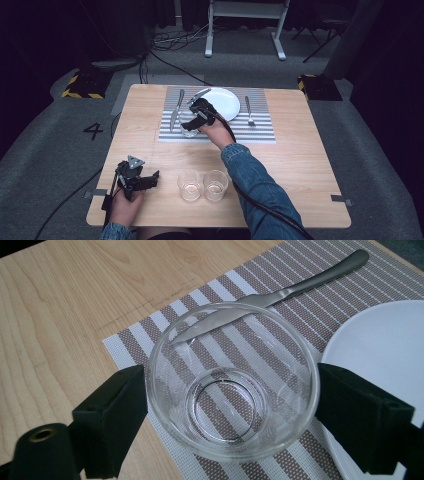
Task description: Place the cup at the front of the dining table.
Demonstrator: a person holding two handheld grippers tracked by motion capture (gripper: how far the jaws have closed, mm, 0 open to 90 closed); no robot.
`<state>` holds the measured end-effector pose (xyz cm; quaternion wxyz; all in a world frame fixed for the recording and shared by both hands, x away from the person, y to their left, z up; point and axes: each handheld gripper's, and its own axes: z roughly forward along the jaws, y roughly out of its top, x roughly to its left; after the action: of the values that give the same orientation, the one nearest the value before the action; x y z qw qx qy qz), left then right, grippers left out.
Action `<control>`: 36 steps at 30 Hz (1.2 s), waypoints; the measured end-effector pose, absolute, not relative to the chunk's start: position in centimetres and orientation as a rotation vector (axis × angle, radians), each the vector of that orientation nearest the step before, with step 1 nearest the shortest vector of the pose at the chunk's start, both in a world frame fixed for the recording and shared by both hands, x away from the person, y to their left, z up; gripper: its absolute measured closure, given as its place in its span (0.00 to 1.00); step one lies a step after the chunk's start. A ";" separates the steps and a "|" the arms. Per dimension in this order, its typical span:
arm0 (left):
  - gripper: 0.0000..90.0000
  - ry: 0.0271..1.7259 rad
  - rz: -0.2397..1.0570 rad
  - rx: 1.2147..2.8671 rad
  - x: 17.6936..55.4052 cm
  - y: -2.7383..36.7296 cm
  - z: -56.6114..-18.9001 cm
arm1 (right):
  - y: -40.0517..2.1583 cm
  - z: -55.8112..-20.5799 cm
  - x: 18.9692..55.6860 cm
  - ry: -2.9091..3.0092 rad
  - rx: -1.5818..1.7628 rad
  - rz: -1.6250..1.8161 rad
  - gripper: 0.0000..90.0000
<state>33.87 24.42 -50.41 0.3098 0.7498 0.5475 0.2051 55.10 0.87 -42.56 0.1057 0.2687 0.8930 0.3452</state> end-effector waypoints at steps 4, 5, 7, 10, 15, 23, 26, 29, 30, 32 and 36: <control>0.17 1.445 0.540 1.986 33.9 24.4 -50.4 | 0.3 -41.5 54.5 2.611 0.794 1.044 0.17; 0.17 1.445 0.540 1.986 33.9 24.4 -50.4 | 0.2 -41.2 54.4 2.604 0.791 1.051 0.17; 0.17 1.443 0.543 1.990 33.9 24.5 -50.4 | -0.1 -40.6 54.0 2.596 0.784 1.059 0.17; 0.17 1.443 0.544 1.991 33.9 24.5 -50.4 | -0.7 -39.8 53.5 2.584 0.779 1.084 0.17; 0.17 1.443 0.544 1.990 33.9 24.4 -50.4 | -1.9 -38.6 52.8 2.572 0.771 1.105 0.17; 0.17 1.443 0.543 1.991 33.9 24.5 -50.4 | -4.6 -36.8 51.5 2.544 0.777 1.123 0.17; 0.17 1.443 0.543 1.991 33.9 24.5 -50.4 | -5.8 -36.2 50.9 2.530 0.778 1.126 0.17; 0.17 1.443 0.543 1.991 33.9 24.5 -50.4 | -7.0 -35.6 50.4 2.515 0.785 1.136 0.17; 0.17 1.443 0.543 1.991 33.9 24.5 -50.4 | -7.4 -35.4 50.3 2.513 0.788 1.134 0.17; 0.17 1.443 0.543 1.991 33.9 24.5 -50.4 | -8.2 -35.1 49.9 2.502 0.786 1.134 0.16; 0.17 1.443 0.543 1.991 33.9 24.5 -50.4 | -9.9 -34.5 49.2 2.482 0.794 1.151 0.16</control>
<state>33.90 24.45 -50.36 0.3068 0.7525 0.5454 0.2052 49.19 -9.86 -34.51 0.1456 0.2757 0.8620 0.3997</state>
